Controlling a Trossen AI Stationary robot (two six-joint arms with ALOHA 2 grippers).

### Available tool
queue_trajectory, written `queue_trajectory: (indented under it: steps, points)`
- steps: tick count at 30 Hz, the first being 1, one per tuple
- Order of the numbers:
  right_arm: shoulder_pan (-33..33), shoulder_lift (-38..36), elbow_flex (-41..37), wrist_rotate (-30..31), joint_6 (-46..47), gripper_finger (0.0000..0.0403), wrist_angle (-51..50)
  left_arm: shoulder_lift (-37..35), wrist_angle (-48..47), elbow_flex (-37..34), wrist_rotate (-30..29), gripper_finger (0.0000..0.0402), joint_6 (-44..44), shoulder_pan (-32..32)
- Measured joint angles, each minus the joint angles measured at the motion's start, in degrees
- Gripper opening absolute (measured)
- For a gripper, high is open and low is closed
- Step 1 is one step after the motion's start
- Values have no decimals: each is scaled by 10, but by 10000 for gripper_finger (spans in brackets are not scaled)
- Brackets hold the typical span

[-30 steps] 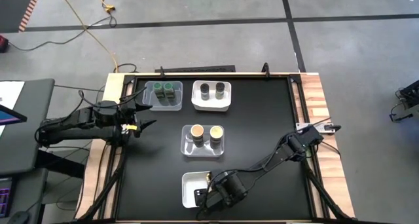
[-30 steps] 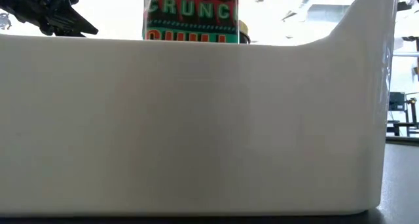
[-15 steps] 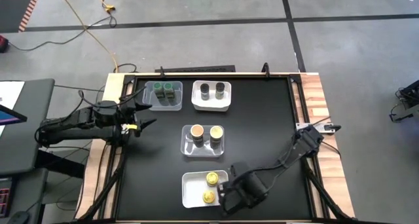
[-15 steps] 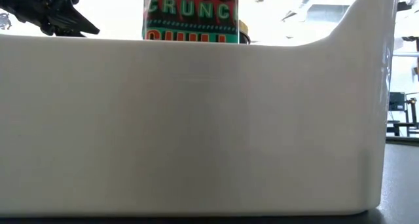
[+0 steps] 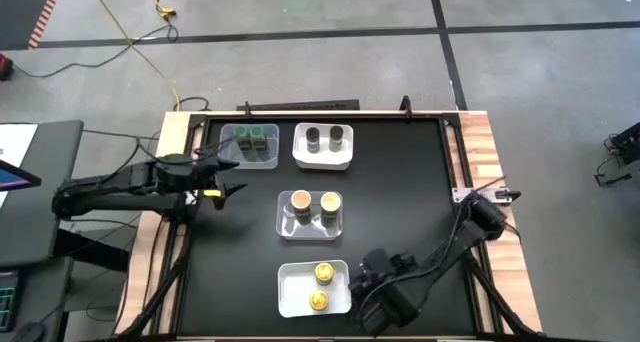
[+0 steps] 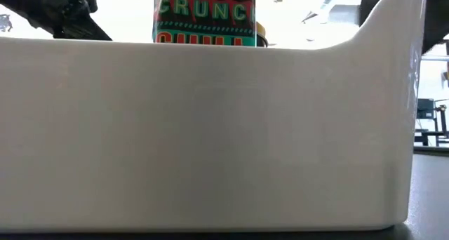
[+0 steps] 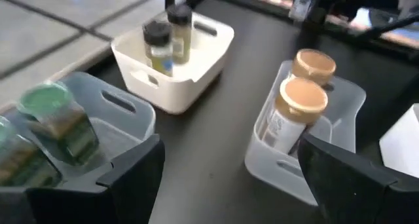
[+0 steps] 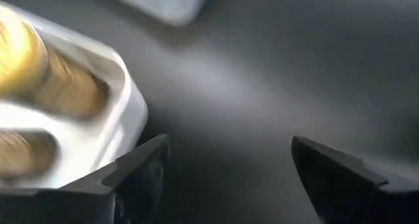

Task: Sort spices by type
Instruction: Return to Home Position

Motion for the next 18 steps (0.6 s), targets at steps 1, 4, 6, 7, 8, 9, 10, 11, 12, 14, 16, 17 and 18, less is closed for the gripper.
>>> queue_trajectory:
  steps: [1,4,6,7,8,9,10,11,12,14,16,17,18]
  points:
    - [2,-20,-35,29,1,348,27,13,2,0,0,334,-5,-2]
    - [0,-101,-162,74,-25,348,114,55,30,0,-2,334,-21,-9]
    - [-4,-166,-251,75,-52,348,177,85,54,0,-3,334,-23,-13]
    - [-6,-202,-294,76,-64,348,213,99,67,0,-3,334,-22,-15]
    - [-8,-237,-335,77,-73,348,243,113,78,0,-3,334,-19,-17]
    - [-8,-269,-373,79,-74,348,266,125,88,0,-3,334,-17,-18]
    - [-10,-299,-408,83,-75,348,284,137,97,0,-3,334,-16,-18]
    - [-12,-328,-441,88,-75,348,302,148,107,0,-3,334,-15,-18]
    - [-12,-353,-468,93,-76,348,319,157,114,0,-3,334,-16,-18]
    - [-15,-403,-517,113,-78,348,349,172,115,5,-4,334,-16,-18]
    - [-19,-451,-568,135,-104,348,393,184,114,10,-4,334,-7,-18]
    - [-23,-476,-594,145,-123,348,428,187,113,12,-4,334,2,-18]
    - [-27,-501,-622,151,-143,348,473,189,113,16,-4,334,13,-18]
